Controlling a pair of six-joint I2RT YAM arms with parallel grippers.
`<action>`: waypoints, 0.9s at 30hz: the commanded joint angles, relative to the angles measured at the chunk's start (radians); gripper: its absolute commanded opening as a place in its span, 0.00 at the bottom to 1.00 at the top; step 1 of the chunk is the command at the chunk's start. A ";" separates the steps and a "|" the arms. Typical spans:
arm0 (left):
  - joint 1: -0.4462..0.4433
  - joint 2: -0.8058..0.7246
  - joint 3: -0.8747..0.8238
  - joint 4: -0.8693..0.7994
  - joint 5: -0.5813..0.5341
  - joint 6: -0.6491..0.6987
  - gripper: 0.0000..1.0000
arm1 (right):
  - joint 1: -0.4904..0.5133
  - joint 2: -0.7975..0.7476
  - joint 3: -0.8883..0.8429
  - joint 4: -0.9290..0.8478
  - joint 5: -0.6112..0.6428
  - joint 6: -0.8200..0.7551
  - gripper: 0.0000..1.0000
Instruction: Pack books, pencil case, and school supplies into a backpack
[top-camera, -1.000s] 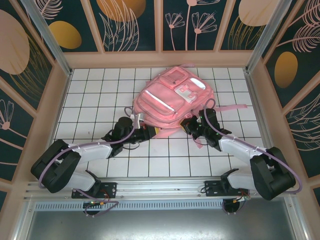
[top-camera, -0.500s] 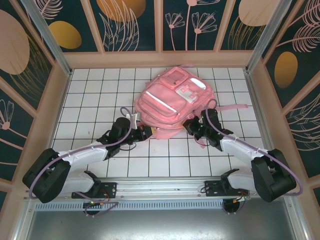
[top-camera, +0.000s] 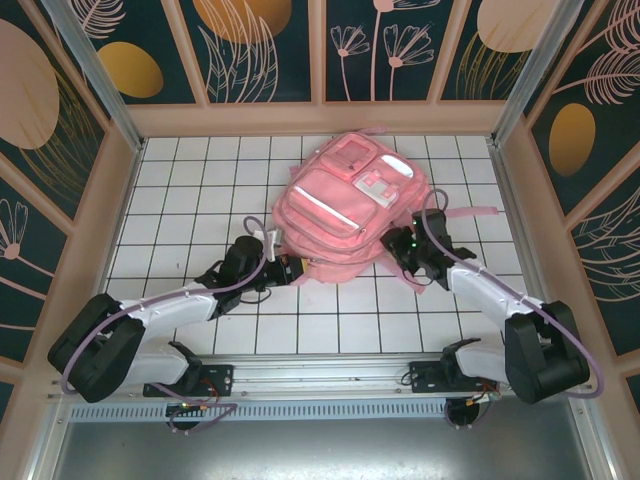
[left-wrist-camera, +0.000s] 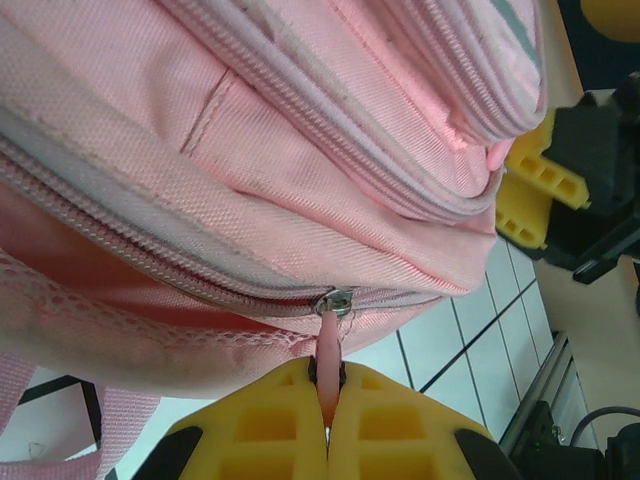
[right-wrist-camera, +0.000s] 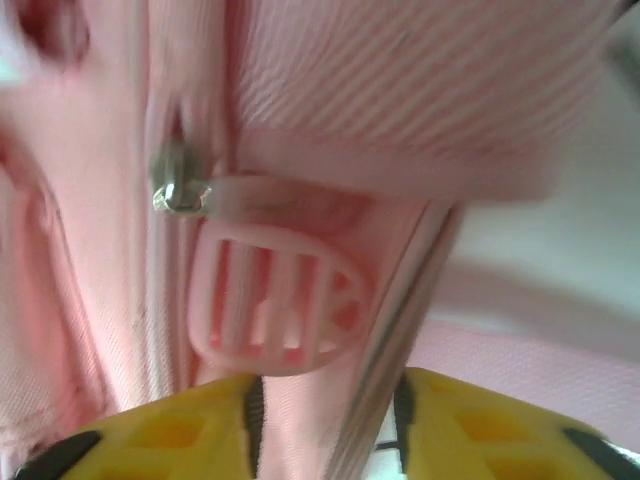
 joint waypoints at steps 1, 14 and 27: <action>0.006 0.018 0.024 -0.010 0.032 0.036 0.00 | -0.070 -0.068 0.041 -0.117 0.169 -0.061 0.46; -0.033 0.050 0.095 -0.080 0.054 0.097 0.00 | -0.224 0.460 0.531 -0.251 0.191 -0.218 0.08; -0.067 0.090 0.157 -0.100 0.056 0.098 0.00 | -0.105 0.851 1.041 -0.151 -0.313 -0.299 0.23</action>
